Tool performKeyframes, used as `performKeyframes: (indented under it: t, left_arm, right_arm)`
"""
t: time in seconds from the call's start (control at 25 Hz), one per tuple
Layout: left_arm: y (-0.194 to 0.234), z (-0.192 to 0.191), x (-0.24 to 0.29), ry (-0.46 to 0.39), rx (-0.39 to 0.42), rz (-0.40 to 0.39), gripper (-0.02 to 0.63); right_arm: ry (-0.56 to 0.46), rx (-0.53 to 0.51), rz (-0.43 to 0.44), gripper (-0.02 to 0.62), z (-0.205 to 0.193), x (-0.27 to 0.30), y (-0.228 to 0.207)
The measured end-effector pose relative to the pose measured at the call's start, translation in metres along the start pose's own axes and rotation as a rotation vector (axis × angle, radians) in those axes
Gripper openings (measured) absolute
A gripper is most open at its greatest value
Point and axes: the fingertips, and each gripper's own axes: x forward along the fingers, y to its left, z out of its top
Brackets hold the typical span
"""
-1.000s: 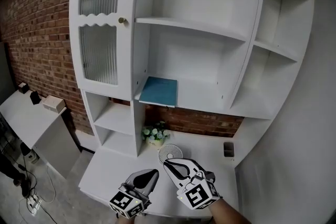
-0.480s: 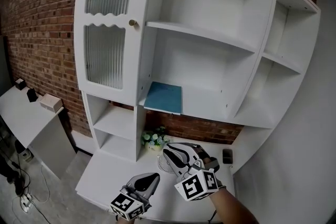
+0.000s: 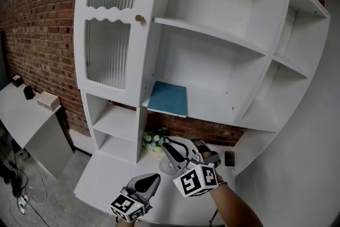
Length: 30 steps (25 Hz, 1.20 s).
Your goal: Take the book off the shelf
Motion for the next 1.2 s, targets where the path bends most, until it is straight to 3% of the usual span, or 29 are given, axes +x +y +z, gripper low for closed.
performKeyframes:
  t: [0.2,0.44,0.64,1.2]
  left_arm:
    - [0.009,0.005,0.013,-0.001,0.016,-0.011,0.009]
    - [0.023,0.034,0.040,-0.020,0.098,-0.043,0.009]
    - [0.040,0.052,0.057,-0.025,0.145,-0.052,0.009]
    - [0.067,0.068,0.075,-0.036,0.146,-0.046,0.009]
  right_arm:
    - [0.005,0.000,-0.013,0.101,-0.003,0.008,-0.008]
    - [-0.019,0.068,-0.066,0.103,-0.003,0.014,-0.027]
    - [-0.004,0.058,-0.096,0.104,-0.005,0.019,-0.036]
    - [0.095,-0.007,-0.111,0.124,-0.024,0.048,-0.052]
